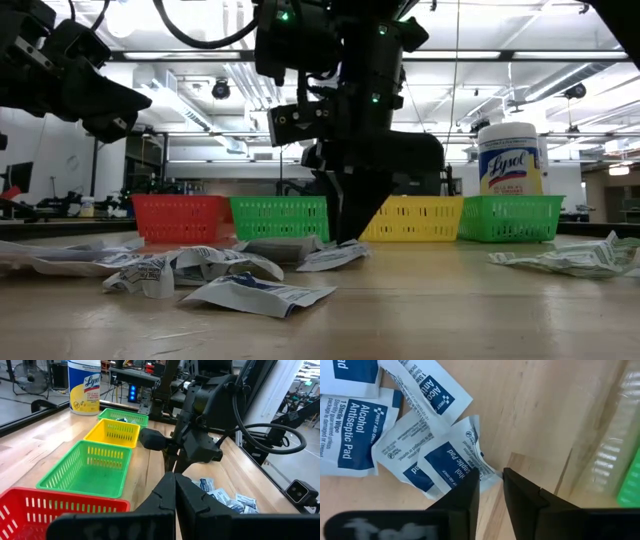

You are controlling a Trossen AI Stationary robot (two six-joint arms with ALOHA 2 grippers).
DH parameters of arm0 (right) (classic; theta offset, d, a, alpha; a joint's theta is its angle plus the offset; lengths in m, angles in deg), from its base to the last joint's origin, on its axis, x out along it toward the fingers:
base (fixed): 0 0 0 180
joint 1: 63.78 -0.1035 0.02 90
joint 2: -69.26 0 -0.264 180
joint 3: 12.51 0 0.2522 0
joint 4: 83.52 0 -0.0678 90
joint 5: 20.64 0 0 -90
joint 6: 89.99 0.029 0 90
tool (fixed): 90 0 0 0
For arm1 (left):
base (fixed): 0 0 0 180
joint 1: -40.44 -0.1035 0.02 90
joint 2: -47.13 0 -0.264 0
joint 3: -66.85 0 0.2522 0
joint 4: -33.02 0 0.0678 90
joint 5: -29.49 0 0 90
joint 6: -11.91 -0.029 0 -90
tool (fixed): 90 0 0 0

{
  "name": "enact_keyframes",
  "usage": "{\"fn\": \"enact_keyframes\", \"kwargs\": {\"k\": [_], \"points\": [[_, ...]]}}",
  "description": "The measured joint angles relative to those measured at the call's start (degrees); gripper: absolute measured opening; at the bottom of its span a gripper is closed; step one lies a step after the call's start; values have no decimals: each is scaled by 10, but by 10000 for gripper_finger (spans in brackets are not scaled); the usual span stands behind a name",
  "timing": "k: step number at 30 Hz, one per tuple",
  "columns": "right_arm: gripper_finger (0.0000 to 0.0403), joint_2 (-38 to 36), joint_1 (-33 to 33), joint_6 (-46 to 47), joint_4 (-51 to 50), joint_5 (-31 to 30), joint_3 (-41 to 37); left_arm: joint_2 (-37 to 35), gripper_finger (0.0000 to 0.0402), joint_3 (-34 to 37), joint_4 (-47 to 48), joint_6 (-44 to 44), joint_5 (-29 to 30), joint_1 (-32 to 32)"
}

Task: Pick & Place First Aid Supplies
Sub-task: Put the blue alcohol pad into the right green bin

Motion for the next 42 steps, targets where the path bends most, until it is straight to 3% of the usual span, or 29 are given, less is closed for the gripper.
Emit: {"fn": "enact_keyframes", "kwargs": {"k": [20,30,36,42], "points": [[12,-2,0,9,-7,0,1,0,0,0,0,0,0,0],[8,-8,0,12,-35,0,1,0,0,0,0,0,1,0],[8,-22,-1,59,-102,-4,14,0,0,0,0,0,2,0],[8,-29,-6,176,-233,-57,53,0,0,0,0,0,2,0]]}}
